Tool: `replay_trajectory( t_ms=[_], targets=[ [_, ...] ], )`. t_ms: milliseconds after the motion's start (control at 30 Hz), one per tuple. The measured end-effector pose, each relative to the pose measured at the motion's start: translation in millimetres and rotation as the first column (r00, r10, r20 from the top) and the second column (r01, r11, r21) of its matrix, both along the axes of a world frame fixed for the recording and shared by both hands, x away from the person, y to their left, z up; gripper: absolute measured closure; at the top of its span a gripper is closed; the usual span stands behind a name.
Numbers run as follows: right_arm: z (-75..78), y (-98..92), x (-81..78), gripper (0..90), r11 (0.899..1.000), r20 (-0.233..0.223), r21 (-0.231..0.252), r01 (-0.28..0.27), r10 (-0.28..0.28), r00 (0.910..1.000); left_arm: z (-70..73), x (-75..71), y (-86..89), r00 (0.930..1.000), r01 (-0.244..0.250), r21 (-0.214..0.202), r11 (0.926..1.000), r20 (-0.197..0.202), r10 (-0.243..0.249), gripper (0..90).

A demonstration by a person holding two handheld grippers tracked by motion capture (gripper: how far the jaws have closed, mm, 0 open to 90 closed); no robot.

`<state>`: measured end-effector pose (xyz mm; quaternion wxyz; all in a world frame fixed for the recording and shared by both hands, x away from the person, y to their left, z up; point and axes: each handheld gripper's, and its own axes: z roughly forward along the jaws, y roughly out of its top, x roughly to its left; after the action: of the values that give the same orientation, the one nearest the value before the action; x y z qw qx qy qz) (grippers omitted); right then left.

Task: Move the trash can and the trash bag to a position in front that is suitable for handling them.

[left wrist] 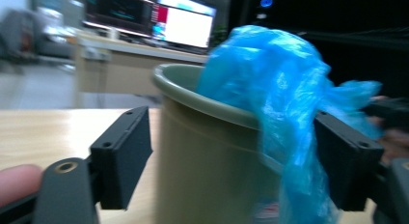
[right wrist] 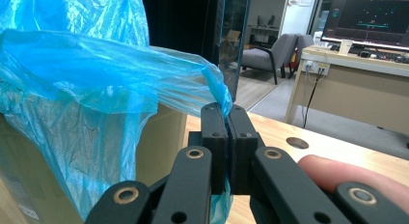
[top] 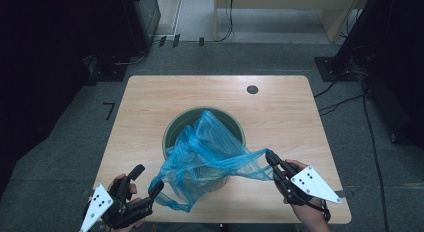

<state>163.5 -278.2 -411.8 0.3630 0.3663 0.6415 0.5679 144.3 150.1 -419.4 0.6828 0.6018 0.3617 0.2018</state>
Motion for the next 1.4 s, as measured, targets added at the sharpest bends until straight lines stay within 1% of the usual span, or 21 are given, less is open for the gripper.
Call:
replay_trajectory(
  t_ms=[100, 167, 233, 333, 433, 467, 500, 600, 667, 700, 767, 933, 1000, 1033, 1067, 1167, 1200, 1233, 1300, 1333, 1400],
  targets=[
    [-1.2, 1.5, -0.6, 89.3, 1.0, 0.0, -0.003, -0.003, 0.003, 1.0, -1.9, -0.7, -4.9, 0.9984, 0.056, -0.027, 0.998, -0.009, -0.057, 18.3],
    [-1.6, 2.0, -1.5, 89.3, 1.0, 0.0, -0.003, -0.002, 0.002, 1.0, -1.9, -2.1, -9.7, 0.9977, 0.067, -0.016, 0.9976, -0.005, -0.067, 18.1],
    [-1.9, 2.2, -2.0, 89.3, 1.0, 0.006, 0.0, -0.003, 0.003, 1.0, -3.1, -1.7, -15.9, 0.9973, 0.067, -0.009, 0.9977, -0.031, -0.067, 17.8],
    [-3.2, 3.6, -3.0, 89.3, 1.0, 0.013, 0.001, -0.011, 0.011, 0.9998, -8.5, 0.5, -27.3, 0.9924, 0.058, 0.016, 0.9982, -0.109, -0.056, 17.1],
    [-4.6, 5.6, -4.4, 89.3, 1.0, 0.019, -0.009, -0.018, 0.018, 0.9997, -12.5, 0.4, -36.5, 0.9885, 0.032, 0.074, 0.9968, -0.15, -0.021, 17.3],
    [-4.9, 6.2, -5.0, 89.3, 1.0, 0.021, -0.01, -0.019, 0.019, 0.9996, -13.1, 0.5, -38.3, 0.9882, 0.007, 0.105, 0.9944, -0.153, 0.009, 20.5],
    [-5.0, 6.3, -5.3, 89.3, 1.0, 0.023, -0.01, -0.02, 0.02, 0.9995, -14.0, 0.9, -40.5, 0.9857, -0.022, 0.142, 0.9895, -0.162, 0.045, 29.0],
    [-4.8, 4.6, -5.5, 89.3, 1.0, 0.023, -0.008, -0.014, 0.014, 0.9996, -17.6, -0.5, -39.7, 0.9895, 0.017, 0.165, 0.9861, -0.144, 0.007, 56.3],
    [-4.4, 3.0, -5.6, 89.3, 1.0, 0.024, -0.004, -0.009, 0.009, 0.9997, -18.7, -2.0, -41.4, 0.9939, 0.019, 0.249, 0.9683, -0.11, 0.009, 72.9],
    [-4.3, 1.7, -5.3, 89.3, 1.0, 0.025, -0.002, -0.006, 0.006, 0.9997, -19.1, -2.1, -42.0, 0.9944, 0.014, 0.273, 0.9619, -0.105, 0.015, 80.7],
    [-4.5, -0.4, -4.8, 89.4, 1.0, 0.024, -0.001, 0.003, -0.003, 0.9997, -20.0, -0.9, -40.4, 0.995, -0.005, 0.332, 0.9434, -0.093, 0.038, 87.4],
    [-7.1, -6.3, -3.9, 89.4, 1.0, 0.005, 0.006, 0.03, -0.03, 0.9995, -20.7, 3.6, -26.6, 0.9917, -0.062, 0.41, 0.9102, -0.078, 0.102, 90.0],
    [-8.8, -8.6, -4.1, 89.4, 0.999, -0.002, 0.002, 0.034, -0.034, 0.9994, -20.2, 4.4, -21.4, 0.9886, -0.096, 0.443, 0.8911, -0.062, 0.137, 90.0],
    [-9.8, -9.9, -3.9, 89.4, 0.999, -0.001, -0.003, 0.037, -0.037, 0.9993, -19.7, 4.9, -18.2, 0.9883, -0.099, 0.454, 0.8855, -0.059, 0.141, 90.0],
    [-10.6, -10.9, -3.8, 89.3, 0.999, -0.003, -0.004, 0.033, -0.033, 0.9995, -18.7, 4.7, -14.8, 0.9895, -0.095, 0.457, 0.8843, -0.054, 0.134, 90.0],
    [-10.8, -10.9, -6.1, 89.3, 1.0, 0.0, -0.007, 0.019, -0.019, 0.9998, -16.0, 3.4, -11.5, 0.9894, -0.115, 0.484, 0.8672, -0.023, 0.144, 89.9],
    [-9.4, -10.9, -7.0, 89.3, 1.0, 0.01, -0.007, 0.015, -0.015, 0.9998, -14.5, 2.4, -9.9, 0.9915, -0.103, 0.472, 0.8758, -0.021, 0.128, 89.8],
    [-7.7, -11.3, -8.4, 89.3, 1.0, 0.015, -0.003, 0.013, -0.013, 0.9998, -13.1, 1.0, -8.0, 0.9943, -0.085, 0.445, 0.8915, -0.019, 0.105, 89.4],
    [-4.5, -14.2, -9.9, 89.4, 1.0, 0.03, 0.011, 0.011, -0.011, 0.9995, -10.2, -2.1, -4.4, 0.999, -0.029, 0.36, 0.9327, -0.02, 0.039, 82.2],
    [-3.8, -16.1, -10.5, 89.3, 1.0, 0.029, 0.021, 0.015, -0.016, 0.9995, -9.5, -3.0, -4.3, 0.9993, -0.024, 0.328, 0.9444, -0.018, 0.032, 77.6],
    [-4.5, -19.8, -10.2, 89.4, 0.999, 0.026, 0.026, 0.027, -0.028, 0.9993, -9.7, -2.8, -5.0, 0.9993, -0.028, 0.288, 0.9571, -0.017, 0.035, 68.1]
  ],
)
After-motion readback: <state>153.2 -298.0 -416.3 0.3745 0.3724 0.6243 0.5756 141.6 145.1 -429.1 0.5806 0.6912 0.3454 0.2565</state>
